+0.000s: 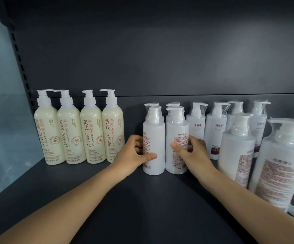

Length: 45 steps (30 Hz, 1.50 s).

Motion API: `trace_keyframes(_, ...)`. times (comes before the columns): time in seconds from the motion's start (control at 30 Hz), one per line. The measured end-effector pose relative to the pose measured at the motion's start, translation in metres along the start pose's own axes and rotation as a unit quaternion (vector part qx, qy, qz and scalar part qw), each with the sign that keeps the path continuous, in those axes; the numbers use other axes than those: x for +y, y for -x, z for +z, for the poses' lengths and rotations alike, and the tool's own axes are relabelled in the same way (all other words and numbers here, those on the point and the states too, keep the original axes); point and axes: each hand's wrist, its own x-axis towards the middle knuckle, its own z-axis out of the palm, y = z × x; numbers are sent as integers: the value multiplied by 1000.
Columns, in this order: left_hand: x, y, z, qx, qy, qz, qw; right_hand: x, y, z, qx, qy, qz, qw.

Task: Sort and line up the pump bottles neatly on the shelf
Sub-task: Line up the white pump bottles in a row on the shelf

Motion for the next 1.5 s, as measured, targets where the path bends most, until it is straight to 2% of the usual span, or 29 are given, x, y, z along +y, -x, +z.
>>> trace_keyframes(0.13,0,5,-6,-50,-27,-3,998,0,4,-3,-21,-87,14,996)
trace_keyframes(0.23,7,10,4,-2,-78,6,997,-3,10,-4,-20,-142,39,989)
trace_keyframes(0.33,11,7,14,54,-97,-1,994,-4,11,-3,7,-107,27,994)
trace_keyframes(0.47,9,3,10,62,-61,-11,996,-7,9,-2,22,-46,19,999)
trace_keyframes(0.63,6,1,-2,-11,11,-13,1000,-8,7,0,28,22,3,999)
trace_keyframes(0.7,7,2,-6,-39,15,-17,999,-7,8,-3,10,9,3,1000)
trace_keyframes(0.83,14,7,-10,-47,-46,6,998,-13,12,-13,-56,-76,22,995)
trace_keyframes(0.97,20,6,6,17,-137,-7,990,-15,11,-14,-29,-79,26,996)
trace_keyframes(1.07,18,1,11,35,-148,-13,988,-15,10,-12,1,-48,30,998)
trace_keyframes(1.17,17,2,6,9,-123,-11,992,-13,7,-8,34,-10,25,999)
trace_keyframes(1.23,17,4,1,-28,-53,-12,998,-11,6,-6,36,18,22,999)
trace_keyframes(1.3,16,5,-3,-37,8,-16,999,-11,7,-8,1,15,26,1000)
trace_keyframes(1.4,15,5,-8,-50,16,-6,999,-17,11,-15,-67,-52,34,996)
trace_keyframes(1.5,14,5,-11,-56,6,1,998,-15,10,-19,-62,-63,47,995)
